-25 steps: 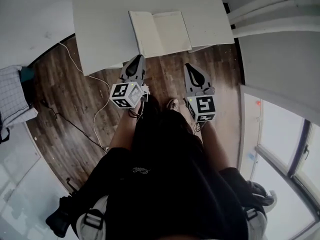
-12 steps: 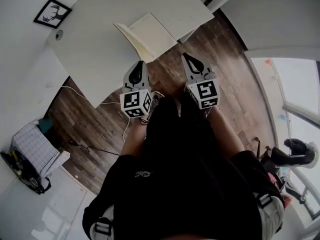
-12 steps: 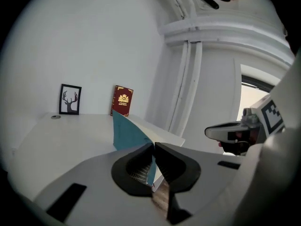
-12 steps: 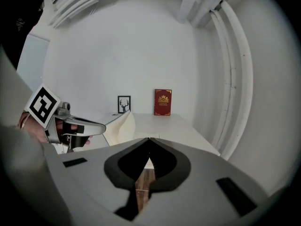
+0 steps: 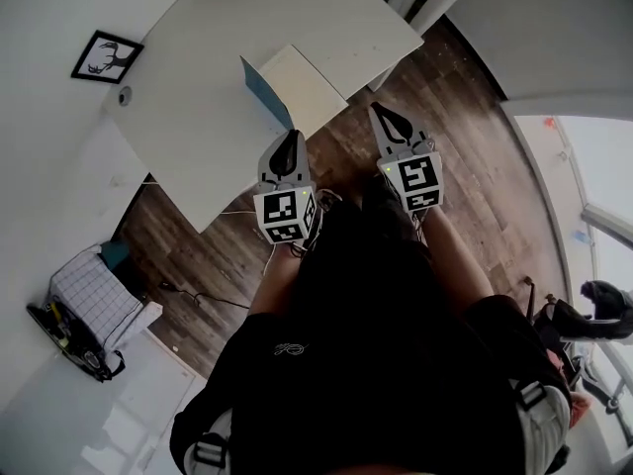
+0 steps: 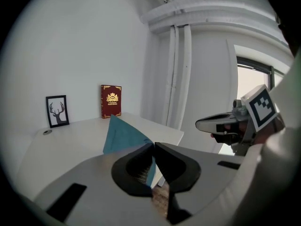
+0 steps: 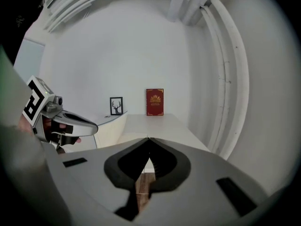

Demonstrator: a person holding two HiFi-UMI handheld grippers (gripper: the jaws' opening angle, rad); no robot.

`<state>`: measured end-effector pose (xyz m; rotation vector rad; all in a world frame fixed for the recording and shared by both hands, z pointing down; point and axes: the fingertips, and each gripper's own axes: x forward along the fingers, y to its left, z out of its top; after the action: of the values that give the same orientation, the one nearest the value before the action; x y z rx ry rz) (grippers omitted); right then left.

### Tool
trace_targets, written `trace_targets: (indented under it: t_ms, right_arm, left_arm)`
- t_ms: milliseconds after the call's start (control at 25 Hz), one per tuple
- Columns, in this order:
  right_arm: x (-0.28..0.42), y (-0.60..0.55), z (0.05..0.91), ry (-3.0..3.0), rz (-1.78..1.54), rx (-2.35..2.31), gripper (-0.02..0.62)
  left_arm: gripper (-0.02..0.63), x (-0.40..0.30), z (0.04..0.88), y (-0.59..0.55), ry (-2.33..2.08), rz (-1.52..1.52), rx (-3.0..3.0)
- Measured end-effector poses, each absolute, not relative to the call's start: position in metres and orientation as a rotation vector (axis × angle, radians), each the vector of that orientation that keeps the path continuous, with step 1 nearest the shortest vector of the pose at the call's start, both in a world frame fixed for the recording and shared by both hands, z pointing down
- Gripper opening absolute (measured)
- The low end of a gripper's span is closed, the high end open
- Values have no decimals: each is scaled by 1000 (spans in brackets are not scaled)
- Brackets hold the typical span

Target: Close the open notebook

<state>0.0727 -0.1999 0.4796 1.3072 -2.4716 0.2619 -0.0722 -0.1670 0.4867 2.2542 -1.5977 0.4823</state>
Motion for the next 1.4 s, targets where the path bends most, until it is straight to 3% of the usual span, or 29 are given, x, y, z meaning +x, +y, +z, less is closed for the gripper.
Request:
trace_targets:
  t_ms: [680, 1400]
  right_arm:
    - [87, -218, 506, -2488, 397, 1340, 23]
    - [148, -228, 529, -2418, 536, 1526, 23]
  left_arm:
    - [18, -21, 527, -210, -1439, 829, 2245]
    - [19, 7, 575, -225, -1295, 1156, 2173]
